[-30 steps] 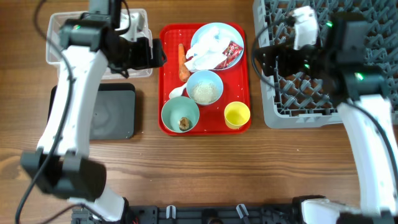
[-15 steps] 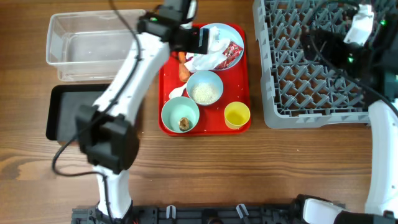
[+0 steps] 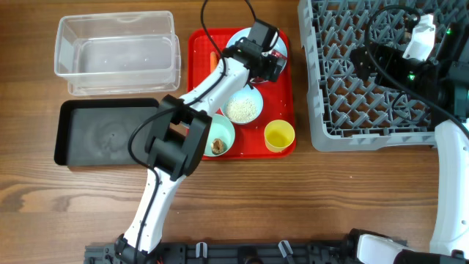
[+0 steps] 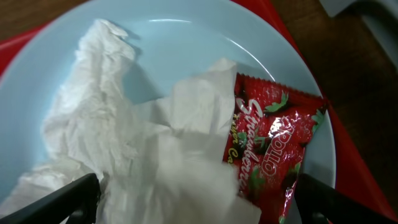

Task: Sort waste into correct bins and load items into the dishwasher rack
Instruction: 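Reach the left gripper to the plate and grasp the white tissue, then carry the tissue with the left gripper and drop it into the clear bin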

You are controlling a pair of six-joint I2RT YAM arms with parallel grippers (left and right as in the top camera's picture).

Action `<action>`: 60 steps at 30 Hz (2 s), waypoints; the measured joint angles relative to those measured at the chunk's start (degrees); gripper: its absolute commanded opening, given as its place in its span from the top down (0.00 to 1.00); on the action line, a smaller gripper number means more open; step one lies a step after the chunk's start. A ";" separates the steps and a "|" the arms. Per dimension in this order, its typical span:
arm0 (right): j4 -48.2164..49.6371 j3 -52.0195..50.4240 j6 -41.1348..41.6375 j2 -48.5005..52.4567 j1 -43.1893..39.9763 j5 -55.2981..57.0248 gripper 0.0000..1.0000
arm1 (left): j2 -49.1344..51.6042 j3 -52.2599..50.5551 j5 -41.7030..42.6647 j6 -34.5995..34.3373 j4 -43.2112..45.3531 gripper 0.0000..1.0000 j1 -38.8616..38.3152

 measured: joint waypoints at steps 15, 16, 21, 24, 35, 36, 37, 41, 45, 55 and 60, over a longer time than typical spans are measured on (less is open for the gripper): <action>0.00 0.00 0.00 0.00 0.00 0.96 0.00 | 2.03 0.31 -0.68 -4.17 0.76 0.96 0.48; 0.02 0.00 0.00 0.00 0.00 0.96 0.00 | 2.03 0.35 -0.68 -4.39 0.68 0.96 0.48; 0.00 0.00 0.00 0.00 0.00 0.96 0.00 | 1.18 0.35 -0.59 -5.25 -0.24 0.96 0.55; 0.02 0.00 0.00 0.00 0.00 0.96 0.00 | -3.43 0.31 -0.44 -5.25 -1.68 0.96 0.72; 0.04 0.00 0.02 0.00 0.00 0.98 0.00 | -30.56 1.95 -13.16 -6.60 -20.74 0.96 15.78; 0.04 0.00 0.02 0.00 0.00 0.98 0.00 | -28.89 1.84 -12.55 -7.39 -22.82 0.96 19.43; 0.04 0.00 0.02 0.00 0.00 0.96 0.00 | -27.12 1.73 -11.69 -7.85 -23.41 0.96 22.34; 0.04 0.00 0.02 0.00 0.00 0.96 0.00 | -20.00 1.07 -8.90 -8.66 -23.37 0.96 29.99; 0.02 0.00 0.02 0.00 0.00 0.96 0.00 | -14.60 0.94 -7.72 -8.98 -22.12 0.00 32.35; -0.81 0.00 0.66 0.00 0.00 0.96 0.00 | -14.08 0.76 -7.41 -9.29 -16.72 0.00 30.75; -0.81 0.00 0.66 0.00 0.00 0.96 0.00 | -17.57 0.76 -7.39 -9.29 -16.02 0.00 28.57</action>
